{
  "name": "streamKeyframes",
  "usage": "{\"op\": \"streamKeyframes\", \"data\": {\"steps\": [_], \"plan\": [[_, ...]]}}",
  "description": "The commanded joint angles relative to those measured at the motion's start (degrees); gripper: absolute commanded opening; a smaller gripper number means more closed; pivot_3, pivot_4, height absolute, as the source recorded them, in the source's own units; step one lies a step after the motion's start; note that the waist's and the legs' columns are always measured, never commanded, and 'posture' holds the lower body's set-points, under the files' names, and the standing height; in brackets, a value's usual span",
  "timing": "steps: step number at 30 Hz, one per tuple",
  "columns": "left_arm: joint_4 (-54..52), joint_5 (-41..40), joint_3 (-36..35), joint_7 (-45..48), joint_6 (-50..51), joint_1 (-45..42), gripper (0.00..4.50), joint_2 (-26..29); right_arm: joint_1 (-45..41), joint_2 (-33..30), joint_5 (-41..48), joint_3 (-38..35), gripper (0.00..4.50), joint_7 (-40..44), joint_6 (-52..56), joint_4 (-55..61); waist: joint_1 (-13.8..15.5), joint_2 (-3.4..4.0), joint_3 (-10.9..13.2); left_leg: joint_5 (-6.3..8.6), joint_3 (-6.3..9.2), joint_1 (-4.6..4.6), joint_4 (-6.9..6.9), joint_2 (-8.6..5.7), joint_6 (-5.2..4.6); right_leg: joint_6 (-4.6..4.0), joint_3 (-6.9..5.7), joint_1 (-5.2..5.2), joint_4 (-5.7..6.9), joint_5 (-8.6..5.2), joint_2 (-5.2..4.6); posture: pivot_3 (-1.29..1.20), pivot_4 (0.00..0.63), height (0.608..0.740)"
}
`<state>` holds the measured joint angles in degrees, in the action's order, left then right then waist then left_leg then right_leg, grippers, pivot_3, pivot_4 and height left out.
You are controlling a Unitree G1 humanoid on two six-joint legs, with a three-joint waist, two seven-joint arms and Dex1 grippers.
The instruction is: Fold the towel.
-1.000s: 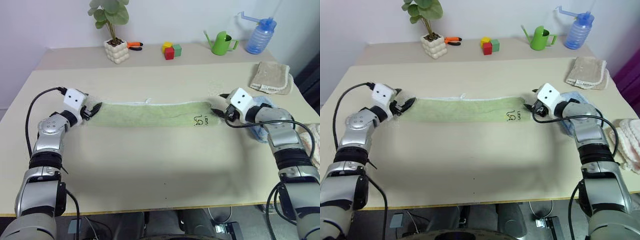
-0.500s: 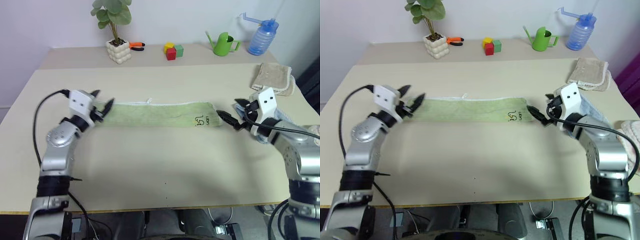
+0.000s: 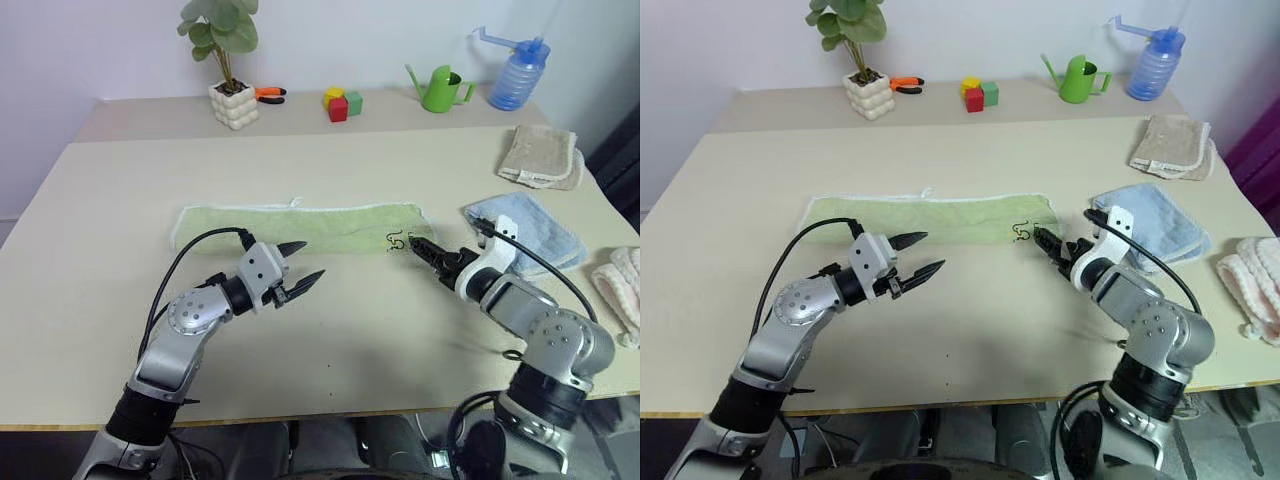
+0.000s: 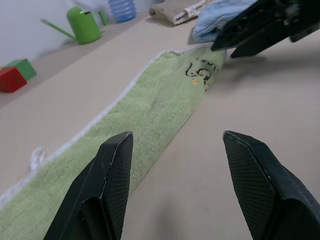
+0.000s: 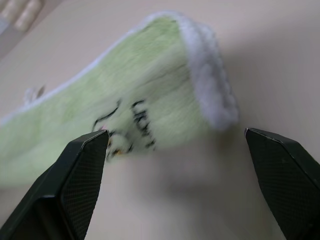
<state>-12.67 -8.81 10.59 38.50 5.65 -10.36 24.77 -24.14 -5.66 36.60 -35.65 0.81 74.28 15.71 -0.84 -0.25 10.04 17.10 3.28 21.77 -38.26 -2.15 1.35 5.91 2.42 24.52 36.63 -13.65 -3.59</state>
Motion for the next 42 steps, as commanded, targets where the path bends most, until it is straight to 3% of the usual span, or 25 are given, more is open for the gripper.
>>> {"op": "streamKeyframes", "data": {"steps": [1, 2, 5, 12, 13, 20, 28, 35, 42], "plan": [[-2.98, -0.24, -0.23, 0.03, 0.41, 0.11, 2.94, -0.09, -3.29, 0.93, 0.34, -2.64, 4.42, -2.57, -2.59, -5.68, -0.12, -0.02, -0.01, 0.0, -0.01, -0.05, 0.0, 0.0, 0.0, 0.0, 0.0, -0.05, 0.0, 0.0, 0.0, 0.0, 0.15, 0.727], [-3.28, -0.46, -0.25, 0.26, 0.73, 0.24, 2.94, -0.01, -4.31, 0.98, 0.43, -2.92, 4.42, -2.97, -3.21, -7.13, -0.15, -0.02, -0.01, 0.0, -0.01, -0.11, 0.0, 0.0, 0.0, 0.0, 0.0, -0.1, 0.0, 0.0, 0.0, 0.0, 0.15, 0.727], [-3.88, -0.38, -0.21, 0.55, 1.05, 0.86, 2.94, 0.18, -6.82, 0.77, 0.28, -3.11, 3.72, -3.91, -5.99, -11.4, -0.24, -0.01, -0.01, 0.0, -0.01, -0.24, 0.02, 0.02, 0.0, 0.0, 0.0, -0.21, 0.0, 0.0, 0.03, 0.0, 0.15, 0.727], [-4.75, -0.01, -0.12, 0.27, 1.71, 1.52, 2.94, 0.06, -8.44, 0.55, 2.76, -3.8, 0.33, -5.4, -7.72, -13.46, -0.29, -0.01, 0.0, 0.0, -0.03, -0.23, 0.04, 0.02, -0.01, 0.0, 0.01, -0.2, 0.0, -0.01, 0.03, 0.0, 0.15, 0.727], [-4.67, 0.08, -0.03, 0.23, 1.66, 1.53, 2.94, -0.01, -8.46, 0.43, 3.13, -3.82, 0.08, -5.6, -7.69, -13.36, -0.3, -0.01, -0.01, 0.0, -0.03, -0.23, 0.05, 0.02, -0.01, 0.0, 0.01, -0.2, 0.0, -0.01, 0.03, 0.0, 0.15, 0.727], [-4.54, 0.46, 0.54, 0.01, 1.63, 1.36, 2.94, -0.58, -7.87, -5.14, 5.18, -5.5, 0.08, -5.86, -7.01, -10.57, 0.0, 0.01, 0.0, 0.0, -0.03, -0.19, 0.04, 0.0, -0.01, 0.01, 0.01, -0.2, -0.05, -0.01, 0.01, 0.0, 0.15, 0.727], [-3.1, 0.49, 0.39, 0.75, 1.07, 0.8, 2.94, -0.25, -4.49, -16.8, 5.88, 0.08, 0.08, 1.82, -6.83, -5.85, -0.49, 0.01, 0.01, 0.01, -0.04, -0.18, 0.08, 0.05, -0.04, 0.02, 0.01, -0.2, -0.12, -0.02, 0.05, 0.0, 0.15, 0.727], [-1.75, 1.0, 0.62, 1.49, 0.73, -0.63, 2.94, -0.32, -5.98, -25.94, -1.06, 24.54, 0.08, 17.47, -15.87, -0.09, -1.22, 0.01, 0.02, 0.01, -0.03, -0.19, 0.11, 0.09, -0.04, 0.02, 0.01, -0.21, -0.17, -0.02, 0.11, 0.0, 0.15, 0.727], [-2.51, 1.76, 0.77, 0.45, 1.04, -0.15, 2.94, -0.53, -10.19, -20.29, -9.75, 43.37, 0.08, 23.27, -23.92, -6.37, -1.3, -0.02, 0.04, 0.02, 0.0, -0.14, 0.11, 0.07, -0.05, 0.03, -0.01, -0.21, -0.26, -0.02, 0.04, 0.0, 0.15, 0.727]]}}
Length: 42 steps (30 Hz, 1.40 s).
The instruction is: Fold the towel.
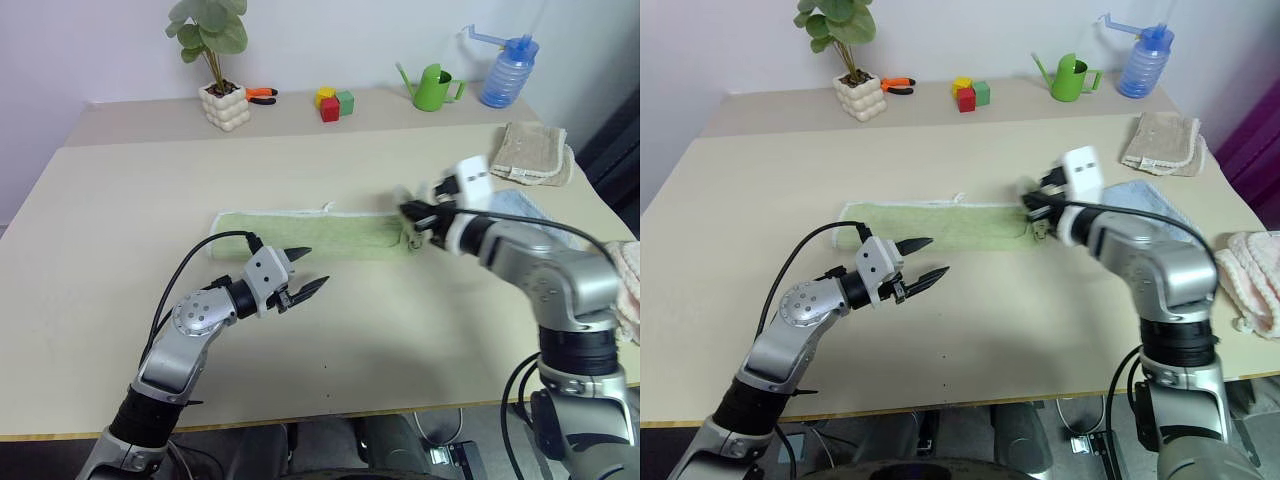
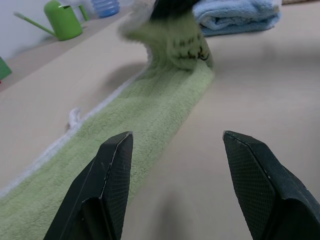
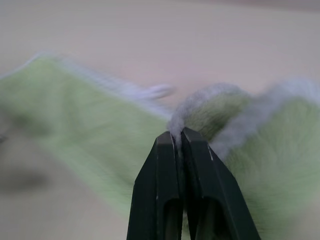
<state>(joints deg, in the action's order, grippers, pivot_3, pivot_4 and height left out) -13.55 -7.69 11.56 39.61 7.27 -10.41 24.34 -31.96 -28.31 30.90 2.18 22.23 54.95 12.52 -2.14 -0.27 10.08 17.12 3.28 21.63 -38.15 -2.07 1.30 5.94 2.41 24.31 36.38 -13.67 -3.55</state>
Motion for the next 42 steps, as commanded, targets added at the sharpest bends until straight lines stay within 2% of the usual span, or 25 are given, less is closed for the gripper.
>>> {"op": "streamKeyframes", "data": {"steps": [1, 6, 14, 17, 21, 23, 24, 27, 28, 30, 32, 36, 42], "plan": [[-2.08, 0.82, -0.34, -1.1, -0.35, 0.13, 2.94, -0.13, -2.6, 3.77, -5.34, 7.39, 0.08, 2.22, -5.86, -4.99, -0.01, -0.01, 0.0, 0.0, 0.0, -0.01, 0.0, 0.0, 0.0, 0.0, 0.0, 0.0, 0.0, 0.0, 0.0, 0.0, 0.15, 0.727], [-4.15, 0.91, -1.34, -2.36, 0.74, 1.8, 2.94, 0.33, -2.77, 6.01, -8.55, 10.42, 0.08, 5.02, -8.98, -7.78, 0.43, 0.0, 0.0, 0.0, 0.05, 0.12, 0.0, -0.04, 0.0, 0.0, -0.03, 0.09, -0.04, 0.0, -0.06, 0.0, 0.15, 0.727], [-4.88, 1.05, -1.09, -2.94, 1.18, 2.83, 2.94, 0.37, -2.75, 8.42, -10.95, 9.39, 0.08, 5.12, -9.85, -8.95, 1.17, 0.0, 0.0, 0.0, 0.1, 0.18, -0.01, -0.04, 0.01, 0.0, -0.07, 0.15, -0.06, 0.01, -0.06, 0.0, 0.15, 0.727], [-4.71, 1.05, -0.96, -3.02, 1.18, 2.64, 2.94, 0.13, -1.6, 8.03, -8.93, 8.59, 0.92, 7.81, -9.28, -6.06, 1.19, 0.0, 0.0, 0.0, 0.09, 0.19, -0.01, -0.05, 0.01, 0.0, -0.07, 0.15, -0.07, 0.01, -0.07, 0.0, 0.15, 0.727], [-4.74, 0.84, -1.08, -2.91, 1.14, 2.75, 2.94, 0.08, 0.59, 5.5, -6.68, 6.85, 2.71, 12.05, -10.37, 0.13, 1.33, 0.0, 0.0, 0.0, 0.12, 0.23, -0.01, -0.05, 0.01, 0.0, -0.09, 0.15, -0.1, 0.01, -0.07, 0.0, 0.15, 0.727], [-4.78, 0.75, -1.17, -2.79, 1.09, 2.9, 2.94, 0.17, 1.45, 4.03, -7.13, 5.71, 3.85, 12.5, -11.13, 1.59, 1.35, 0.0, 0.0, 0.0, 0.11, 0.23, -0.01, -0.05, 0.01, 0.0, -0.09, 0.14, -0.11, 0.01, -0.07, 0.0, 0.15, 0.727], [-4.71, 0.74, -1.23, -2.72, 1.04, 2.91, 2.94, 0.25, 2.03, 2.79, -6.58, 4.35, 4.25, 13.39, -11.46, 2.62, 1.36, 0.0, 0.0, 0.0, 0.12, 0.22, -0.01, -0.05, 0.01, 0.0, -0.09, 0.14, -0.11, 0.01, -0.07, 0.0, 0.15, 0.727], [-4.4, 0.6, -1.64, -2.56, 0.92, 2.83, 2.94, 0.54, 2.68, 0.5, -4.07, -0.58, 4.25, 15.25, -12.16, 4.57, 1.4, -0.01, 0.0, 0.0, 0.12, 0.23, -0.01, -0.05, 0.01, 0.0, -0.09, 0.14, -0.12, 0.01, -0.07, 0.0, 0.15, 0.727], [-4.29, 0.57, -1.77, -2.54, 0.82, 2.89, 2.94, 0.62, 2.42, 0.57, -3.62, -2.24, 4.01, 14.69, -12.24, 4.25, 1.4, -0.01, 0.0, 0.0, 0.11, 0.23, -0.01, -0.05, 0.0, 0.0, -0.09, 0.14, -0.12, 0.01, -0.07, 0.0, 0.15, 0.727], [-4.04, 0.55, -1.9, -2.57, 0.77, 2.8, 2.94, 0.64, 0.9, 0.79, -4.95, -4.74, 3.31, 12.05, -13.0, 0.95, 1.19, -0.01, 0.0, 0.0, 0.11, 0.22, -0.01, -0.04, 0.01, 0.0, -0.09, 0.14, -0.12, 0.01, -0.05, 0.0, 0.15, 0.727], [-3.73, 0.46, -1.78, -2.55, 0.8, 2.43, 2.94, 0.35, -0.72, 0.78, -8.72, -4.68, 2.41, 9.38, -15.78, -4.33, 1.08, -0.01, 0.0, 0.0, 0.11, 0.2, 0.0, -0.02, 0.01, 0.0, -0.09, 0.14, -0.1, 0.01, -0.03, 0.0, 0.15, 0.727], [-3.07, 0.8, -1.29, -2.42, 0.53, 1.96, 2.94, 0.01, -2.43, 2.86, -12.05, -3.8, 0.38, 7.25, -20.35, -12.84, 1.25, -0.01, 0.0, 0.0, 0.09, 0.18, 0.0, -0.03, 0.01, -0.01, -0.09, 0.14, -0.1, 0.01, -0.04, 0.0, 0.15, 0.727], [-2.99, 1.13, -1.67, -3.08, 0.5, 2.32, 2.94, -0.17, -1.96, 7.91, -16.78, 1.82, 0.38, 9.38, -28.81, -23.81, 1.13, 0.0, 0.0, 0.0, 0.07, 0.2, 0.0, -0.03, 0.01, -0.01, -0.08, 0.14, -0.12, 0.02, -0.04, 0.0, 0.15, 0.727]]}}
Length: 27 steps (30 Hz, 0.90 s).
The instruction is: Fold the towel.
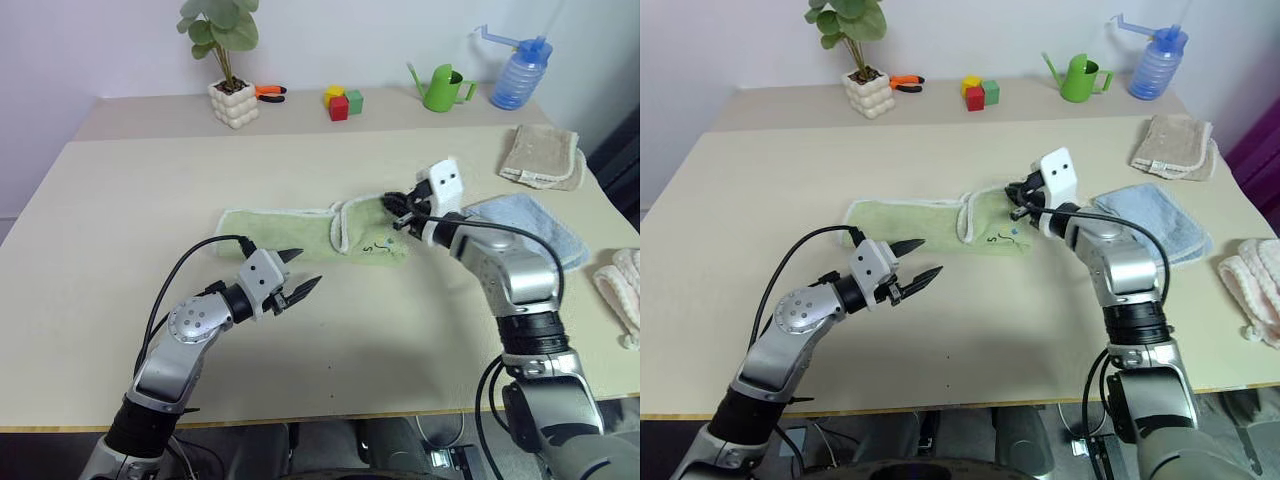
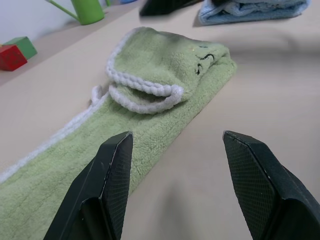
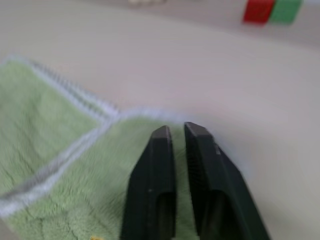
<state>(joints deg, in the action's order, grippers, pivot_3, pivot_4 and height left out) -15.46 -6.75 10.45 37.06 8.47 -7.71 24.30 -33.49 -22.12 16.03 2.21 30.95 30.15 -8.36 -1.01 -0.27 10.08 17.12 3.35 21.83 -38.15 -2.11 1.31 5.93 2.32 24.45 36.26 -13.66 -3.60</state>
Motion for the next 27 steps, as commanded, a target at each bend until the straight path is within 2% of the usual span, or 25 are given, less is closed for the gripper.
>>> {"op": "streamKeyframes", "data": {"steps": [1, 6, 10, 14, 17, 20, 22, 24, 25, 27], "plan": [[-1.15, 0.3, -0.7, -0.73, -0.68, -0.2, 2.94, -0.12, -0.12, 2.28, -2.65, 2.5, 0.38, 0.82, -4.88, -4.27, 0.01, 0.0, 0.0, 0.0, 0.0, 0.0, 0.0, 0.0, 0.0, 0.0, 0.0, 0.0, 0.0, 0.0, 0.0, 0.0, 0.15, 0.727], [-2.35, 0.2, -1.54, -2.38, -0.14, 1.19, 2.94, -0.28, 1.79, 3.53, -5.3, 3.83, 0.38, 0.84, -6.92, -8.88, 0.16, 0.0, 0.0, 0.0, 0.0, 0.0, -0.01, -0.02, 0.0, 0.0, 0.0, 0.0, 0.0, 0.0, -0.03, 0.0, 0.15, 0.727], [-3.5, -0.57, -2.2, -3.23, 0.2, 2.34, 2.94, -0.39, 3.56, 2.24, -7.2, 4.9, 0.38, 2.34, -9.34, -5.75, 0.19, -0.01, -0.01, 0.0, 0.02, -0.02, -0.01, -0.02, 0.0, 0.0, 0.0, -0.02, 0.0, 0.0, -0.02, 0.0, 0.15, 0.727], [-4.39, -1.88, -3.15, -4.14, 1.37, 2.96, 2.94, -1.21, 4.13, 0.83, -6.36, 2.64, 0.38, 3.55, -12.4, 1.36, 0.19, 0.0, -0.01, 0.0, 0.02, -0.02, -0.01, -0.02, 0.0, 0.0, 0.0, -0.02, 0.0, 0.0, -0.02, 0.0, 0.15, 0.727], [-5.74, -3.54, -5.12, -5.45, 3.87, 3.86, 2.94, -1.83, 5.12, -2.38, -5.48, 2.47, 1.21, 7.35, -13.33, 8.0, 0.19, 0.0, -0.01, 0.0, 0.02, -0.01, -0.01, -0.02, 0.0, 0.0, 0.0, -0.02, 0.0, 0.0, -0.02, 0.0, 0.15, 0.727], [-8.81, -9.67, -10.58, -9.16, 12.93, 5.81, 2.94, -3.75, 7.44, -6.51, -5.97, 4.71, 2.72, 12.28, -15.22, 16.16, 0.1, -0.01, -0.01, 0.0, 0.04, 0.0, 0.0, -0.01, 0.0, 0.01, -0.01, -0.02, -0.01, 0.0, -0.02, 0.0, 0.15, 0.727], [-9.97, -12.06, -12.74, -10.82, 16.58, 7.06, 3.44, -4.67, 8.72, -7.55, -5.69, 5.94, 3.63, 14.16, -15.6, 19.44, -0.02, -0.01, -0.01, 0.01, 0.04, -0.02, 0.0, 0.03, 0.0, 0.01, -0.01, -0.02, -0.01, 0.0, 0.01, 0.0, 0.15, 0.727], [-11.66, -14.68, -14.21, -12.45, 22.38, 8.2, 4.27, -5.08, 9.62, -8.56, -7.51, 7.69, 4.5, 15.31, -17.45, 21.26, 0.02, -0.01, -0.01, 0.01, 0.04, -0.05, 0.0, 0.04, 0.0, 0.01, -0.01, -0.04, 0.01, 0.0, 0.02, 0.0, 0.15, 0.727], [-12.23, -15.21, -14.8, -13.6, 24.43, 8.4, 4.44, -5.28, 9.9, -9.01, -8.43, 8.44, 4.5, 15.76, -18.45, 21.73, 0.05, -0.02, 0.0, 0.0, 0.05, -0.07, 0.0, 0.04, 0.0, 0.01, -0.01, -0.07, 0.01, 0.0, 0.02, 0.0, 0.15, 0.727], [-12.47, -18.58, -18.64, -19.71, 30.93, 7.29, 4.44, -8.83, 10.28, -9.13, -9.53, 9.63, 4.5, 16.17, -19.8, 21.91, 0.18, -0.02, 0.0, 0.0, 0.04, -0.09, -0.02, 0.01, 0.0, 0.01, -0.01, -0.09, 0.01, 0.0, 0.01, 0.0, 0.15, 0.727]]}}
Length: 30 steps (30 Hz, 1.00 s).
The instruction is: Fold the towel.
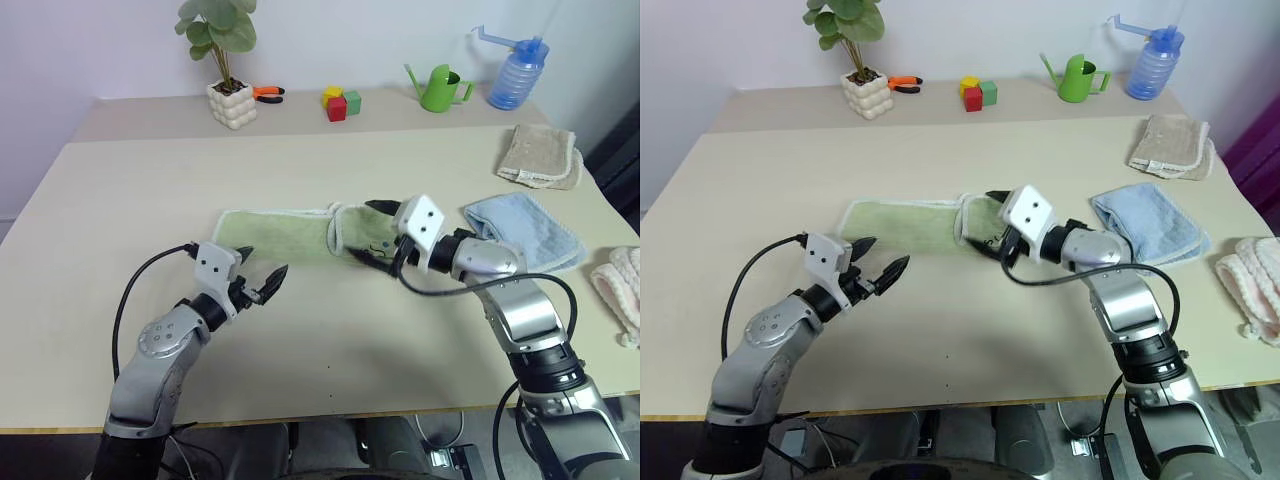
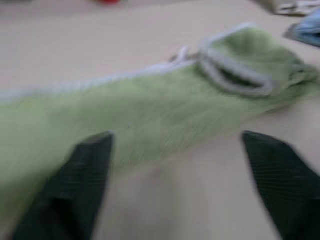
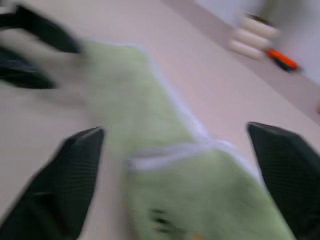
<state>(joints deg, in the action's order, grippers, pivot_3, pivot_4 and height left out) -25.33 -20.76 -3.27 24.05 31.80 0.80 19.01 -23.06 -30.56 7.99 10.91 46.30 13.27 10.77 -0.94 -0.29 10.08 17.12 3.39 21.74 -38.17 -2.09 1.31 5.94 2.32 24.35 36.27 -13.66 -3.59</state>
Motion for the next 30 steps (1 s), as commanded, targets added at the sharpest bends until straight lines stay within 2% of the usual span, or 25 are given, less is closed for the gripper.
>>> {"op": "streamKeyframes", "data": {"steps": [1, 3, 7, 10, 15, 22, 25, 30], "plan": [[-2.73, -8.06, -7.94, -10.78, 12.5, -2.13, 4.44, -6.47, -0.11, -0.22, -1.97, 1.39, 4.5, 0.48, -3.4, 2.38, 0.27, -0.03, 0.01, 0.0, 0.0, 0.0, -0.02, -0.01, 0.0, 0.0, 0.0, -0.02, 0.0, 0.0, -0.01, 0.0, 0.15, 0.727], [-3.65, -13.85, -13.48, -17.82, 20.13, -3.74, 4.44, -11.93, 0.27, 0.08, -2.97, 2.26, 4.5, 0.17, -4.44, 2.21, 0.36, -0.15, 0.0, 0.0, 0.06, 0.0, -0.07, -0.03, 0.0, 0.01, -0.03, -0.07, -0.01, 0.01, -0.03, 0.0, 0.15, 0.727], [-1.86, -21.02, -22.05, -28.07, 26.46, -8.55, 4.44, -19.21, 0.72, 0.91, -2.85, 2.93, 4.5, 0.41, -4.56, 2.73, 0.33, -0.21, -0.01, -0.01, 0.07, 0.0, -0.07, -0.03, 0.03, 0.02, -0.04, -0.07, -0.01, 0.01, -0.03, 0.0, 0.15, 0.727], [1.87, -22.5, -24.7, -33.02, 28.68, -12.27, 4.44, -21.31, 0.37, 1.39, -2.76, 3.53, 4.5, 0.8, -4.88, 2.8, 0.32, -0.21, -0.02, -0.03, 0.07, -0.05, -0.06, -0.04, 0.07, 0.02, -0.04, -0.09, 0.01, 0.01, 0.0, 0.0, 0.15, 0.727], [7.22, -24.3, -29.24, -40.59, 26.18, -17.68, 4.44, -24.28, 0.29, 1.43, -2.85, 3.38, 4.5, 1.32, -5.02, 2.88, 0.37, -0.21, -0.02, -0.03, 0.1, -0.38, -0.05, -0.06, 0.08, 0.01, -0.08, -0.52, -0.07, 0.01, 0.0, 0.0, 0.15, 0.727], [14.63, -23.95, -30.87, -44.11, 19.77, -22.32, 4.44, -23.25, 0.82, 1.32, -4.16, 3.84, 4.5, 1.05, -5.44, 2.96, 0.27, -0.2, -0.03, -0.06, 0.12, -0.55, -0.03, -0.08, 0.13, 0.0, -0.1, -0.68, -0.08, 0.01, 0.06, 0.0, 0.15, 0.727], [15.61, -24.38, -30.75, -44.28, 17.76, -22.88, 3.59, -22.66, 1.42, 1.25, -4.38, 3.78, 4.5, 0.95, -5.38, 3.41, 0.12, -0.2, -0.03, -0.06, 0.11, -0.58, -0.03, -0.08, 0.14, 0.0, -0.1, -0.7, -0.08, 0.0, 0.07, 0.0, 0.15, 0.727], [16.06, -25.66, -30.86, -43.43, 14.47, -22.64, 1.03, -21.81, 2.12, 1.23, -5.06, 4.27, 4.5, 0.93, -4.97, 4.09, 0.2, -0.23, -0.02, -0.06, 0.12, -0.52, -0.01, -0.06, 0.15, 0.0, -0.09, -0.65, -0.1, 0.0, 0.05, 0.0, 0.15, 0.727]]}}
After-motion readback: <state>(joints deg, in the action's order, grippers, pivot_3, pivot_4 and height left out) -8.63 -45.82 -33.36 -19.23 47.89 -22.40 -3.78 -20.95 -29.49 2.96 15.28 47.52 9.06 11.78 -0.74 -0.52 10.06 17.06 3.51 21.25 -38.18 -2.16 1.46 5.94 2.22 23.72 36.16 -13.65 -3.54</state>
